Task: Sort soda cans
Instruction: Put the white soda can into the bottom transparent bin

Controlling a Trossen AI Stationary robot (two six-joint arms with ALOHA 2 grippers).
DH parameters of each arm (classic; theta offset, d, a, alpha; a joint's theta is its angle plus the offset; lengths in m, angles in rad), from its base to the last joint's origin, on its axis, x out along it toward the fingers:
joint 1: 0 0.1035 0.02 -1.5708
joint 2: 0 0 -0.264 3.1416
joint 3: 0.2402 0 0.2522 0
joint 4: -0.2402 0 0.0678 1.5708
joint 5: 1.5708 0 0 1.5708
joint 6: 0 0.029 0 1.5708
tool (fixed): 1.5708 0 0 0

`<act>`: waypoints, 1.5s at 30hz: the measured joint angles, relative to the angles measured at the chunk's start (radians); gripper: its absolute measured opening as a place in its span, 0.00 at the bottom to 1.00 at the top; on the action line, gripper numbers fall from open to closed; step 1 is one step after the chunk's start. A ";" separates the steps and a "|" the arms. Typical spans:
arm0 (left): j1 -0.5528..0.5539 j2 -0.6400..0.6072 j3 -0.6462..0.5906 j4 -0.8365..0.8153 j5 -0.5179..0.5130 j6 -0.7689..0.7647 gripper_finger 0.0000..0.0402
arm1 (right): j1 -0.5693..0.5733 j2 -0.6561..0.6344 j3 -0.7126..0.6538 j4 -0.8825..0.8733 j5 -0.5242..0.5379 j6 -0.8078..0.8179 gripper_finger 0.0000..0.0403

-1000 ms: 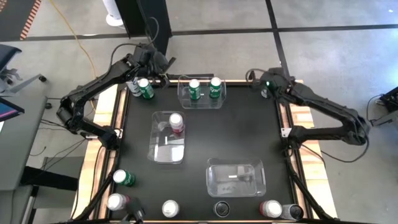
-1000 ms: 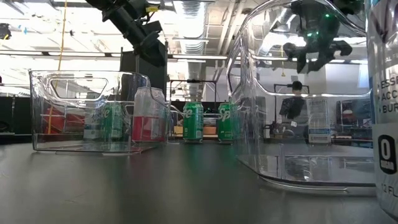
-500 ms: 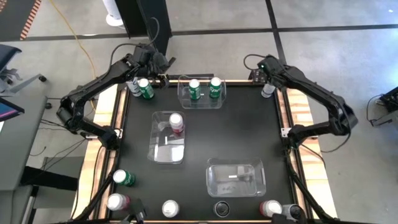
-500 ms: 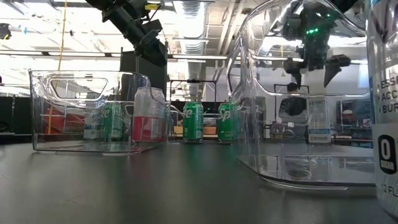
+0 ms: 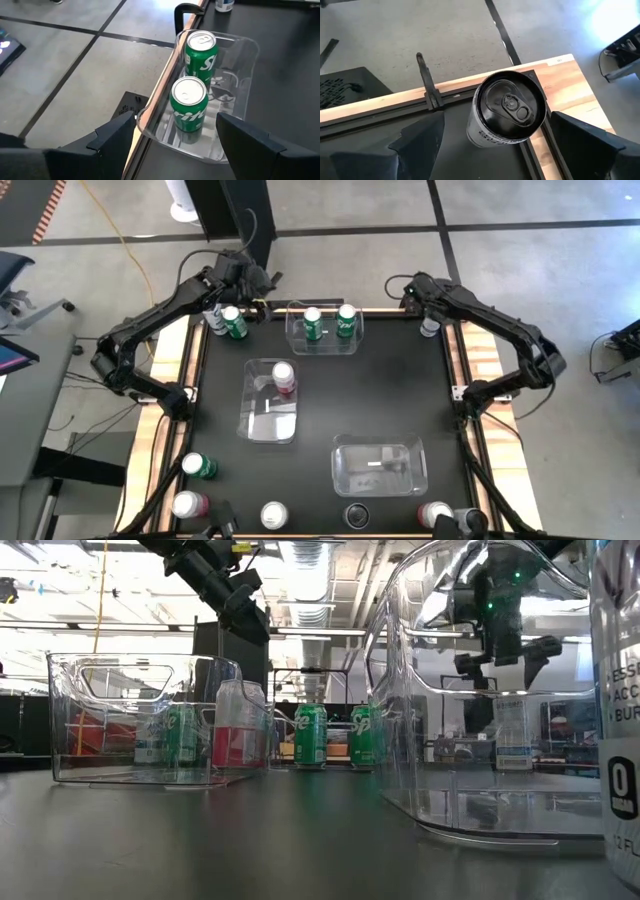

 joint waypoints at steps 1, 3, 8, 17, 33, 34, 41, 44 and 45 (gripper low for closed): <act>0.000 0.000 0.000 0.000 0.006 0.003 0.69 | 0.000 0.005 0.000 -0.005 0.004 0.013 0.95; 0.000 0.000 0.000 0.001 0.006 0.006 0.69 | 0.000 0.019 0.000 -0.014 0.018 0.038 0.94; 0.000 0.000 0.000 0.001 0.006 0.006 0.69 | -0.001 0.056 0.000 -0.034 0.045 0.098 0.94; 0.000 0.000 0.000 0.002 0.007 0.014 0.69 | -0.003 0.104 0.000 -0.034 0.058 0.170 0.94; 0.000 0.000 0.000 0.001 0.041 0.014 0.69 | -0.016 0.114 -0.001 -0.018 0.073 0.202 0.89; 0.000 0.000 0.000 0.001 0.041 0.014 0.69 | -0.016 0.114 -0.001 -0.017 0.073 0.202 0.89; 0.000 0.000 0.000 0.001 0.041 0.014 0.69 | -0.016 0.114 -0.001 -0.013 0.077 0.209 0.85; 0.000 0.000 0.000 0.001 0.042 0.014 0.69 | -0.016 0.113 -0.007 -0.005 0.082 0.209 0.85; 0.000 0.000 0.000 0.001 0.042 0.014 0.69 | -0.016 0.113 -0.012 0.000 0.088 0.207 0.85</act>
